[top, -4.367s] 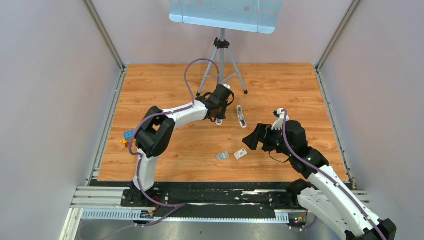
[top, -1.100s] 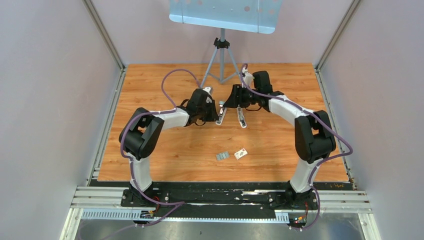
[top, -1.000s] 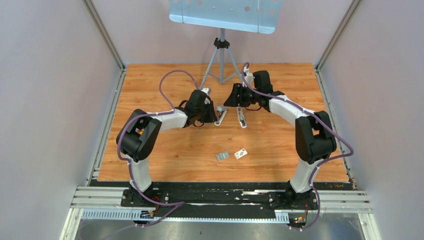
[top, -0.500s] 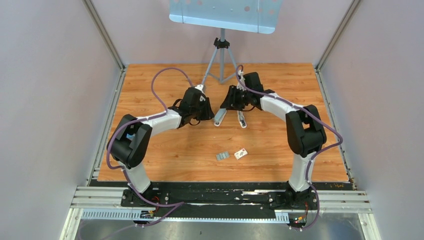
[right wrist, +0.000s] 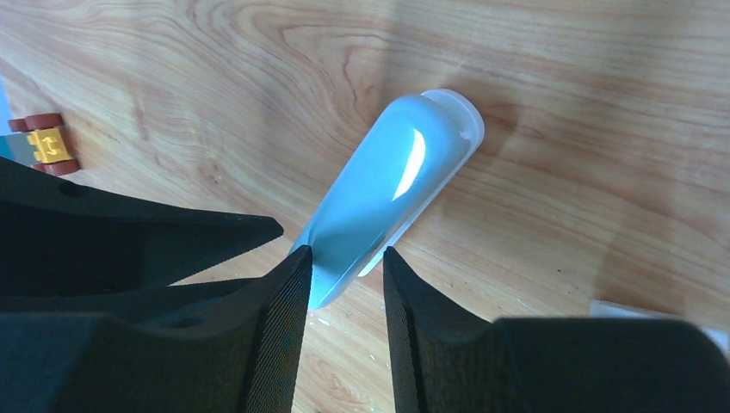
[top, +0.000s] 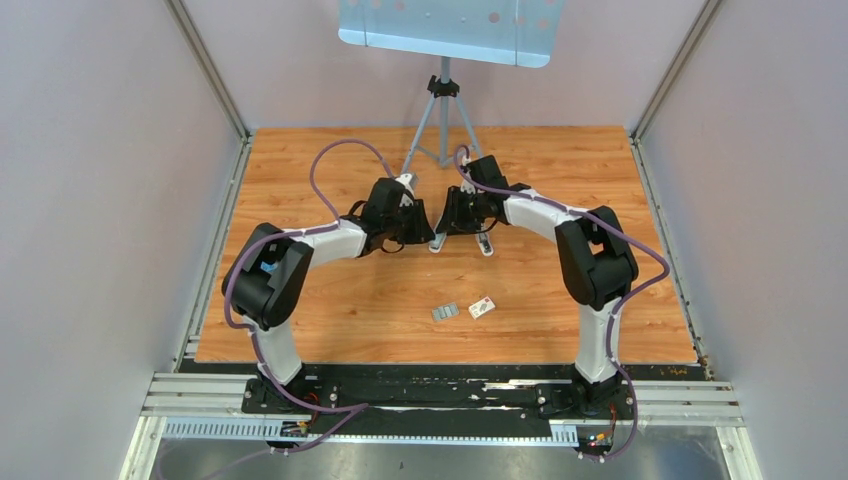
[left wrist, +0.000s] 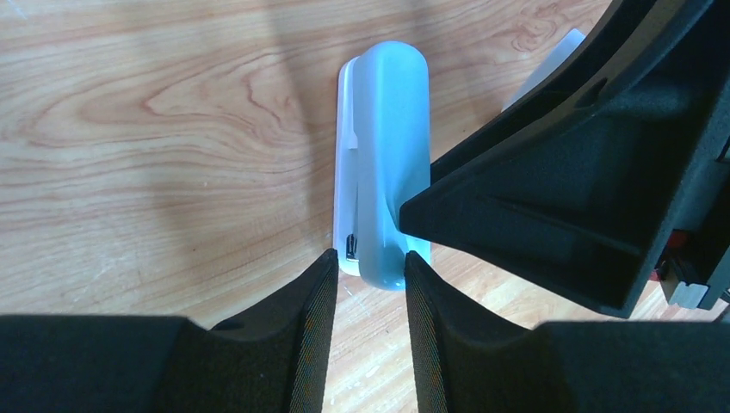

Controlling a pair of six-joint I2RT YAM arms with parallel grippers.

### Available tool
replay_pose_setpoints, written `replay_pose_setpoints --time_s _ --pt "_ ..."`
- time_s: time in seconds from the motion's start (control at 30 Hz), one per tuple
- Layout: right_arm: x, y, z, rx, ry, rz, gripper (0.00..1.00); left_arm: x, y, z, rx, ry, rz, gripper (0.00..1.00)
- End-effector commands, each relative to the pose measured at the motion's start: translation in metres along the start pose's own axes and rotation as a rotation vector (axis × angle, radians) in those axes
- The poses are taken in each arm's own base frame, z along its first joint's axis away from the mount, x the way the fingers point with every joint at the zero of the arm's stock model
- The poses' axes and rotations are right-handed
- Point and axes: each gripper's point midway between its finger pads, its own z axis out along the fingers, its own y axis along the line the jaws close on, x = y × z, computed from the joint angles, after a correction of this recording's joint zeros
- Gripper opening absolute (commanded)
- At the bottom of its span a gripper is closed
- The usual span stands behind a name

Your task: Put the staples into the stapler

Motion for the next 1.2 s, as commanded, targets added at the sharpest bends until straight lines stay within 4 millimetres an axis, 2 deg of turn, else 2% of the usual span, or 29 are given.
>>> replay_pose_setpoints --time_s 0.0,0.17,0.33,0.4,0.53,0.63,0.67,0.87,1.03,1.17 --pt "0.028 -0.017 0.010 0.096 0.072 -0.003 0.39 0.029 0.016 0.011 -0.006 0.060 -0.017 0.35" --pt "0.032 -0.023 0.009 0.116 0.075 -0.005 0.38 0.040 0.027 0.012 -0.036 0.064 -0.033 0.30" --pt "0.025 -0.013 0.004 0.085 0.061 -0.028 0.37 0.034 0.027 0.006 -0.055 0.056 -0.021 0.28" --pt "0.017 -0.003 -0.005 0.061 0.040 -0.052 0.37 0.027 0.022 -0.001 -0.048 0.041 -0.013 0.29" --pt "0.002 0.015 -0.035 0.057 -0.011 -0.112 0.43 0.010 0.009 -0.023 -0.037 0.015 0.019 0.34" --pt "0.002 0.020 -0.054 0.066 -0.019 -0.160 0.47 0.002 0.000 -0.038 -0.024 0.004 0.035 0.39" --pt "0.006 0.020 -0.059 0.073 -0.016 -0.169 0.47 0.005 -0.002 -0.043 -0.019 0.015 0.036 0.40" --pt "0.054 0.019 -0.078 0.104 0.027 -0.217 0.47 0.027 -0.018 -0.068 0.080 0.053 0.012 0.40" --pt "0.087 0.032 -0.086 0.066 0.019 -0.242 0.47 0.054 -0.026 -0.091 0.132 0.082 0.016 0.40" --pt "0.105 0.044 -0.092 0.036 -0.004 -0.236 0.47 0.072 -0.041 -0.109 0.214 0.082 0.037 0.40"
